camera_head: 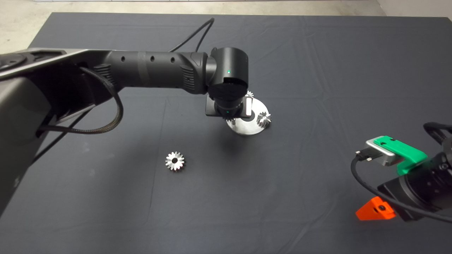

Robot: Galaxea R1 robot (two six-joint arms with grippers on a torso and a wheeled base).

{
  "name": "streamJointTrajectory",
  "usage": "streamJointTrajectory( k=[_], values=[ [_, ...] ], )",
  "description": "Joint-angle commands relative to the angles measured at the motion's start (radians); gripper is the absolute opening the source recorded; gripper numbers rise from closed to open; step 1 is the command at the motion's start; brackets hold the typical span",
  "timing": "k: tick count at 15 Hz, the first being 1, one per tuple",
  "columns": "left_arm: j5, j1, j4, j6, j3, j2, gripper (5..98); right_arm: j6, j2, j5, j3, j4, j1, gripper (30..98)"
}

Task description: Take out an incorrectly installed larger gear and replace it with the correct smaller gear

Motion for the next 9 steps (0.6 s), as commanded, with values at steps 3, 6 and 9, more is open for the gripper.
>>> streamJointTrajectory(
  k=[3,6,9],
  values=[
    [-0.061,-0.025,0.004,-0.016,-0.004,0.003,32.9,0.007,0.006,-0.125,0.006,0.01,0.02,97.6],
    [-0.062,-0.025,0.005,-0.013,-0.026,0.003,32.9,0.007,0.009,-0.125,0.009,0.01,0.021,97.6],
    [-0.057,-0.025,0.006,-0.01,-0.084,0.025,32.9,0.007,0.016,-0.125,0.009,0.01,0.012,97.6]
  ],
)
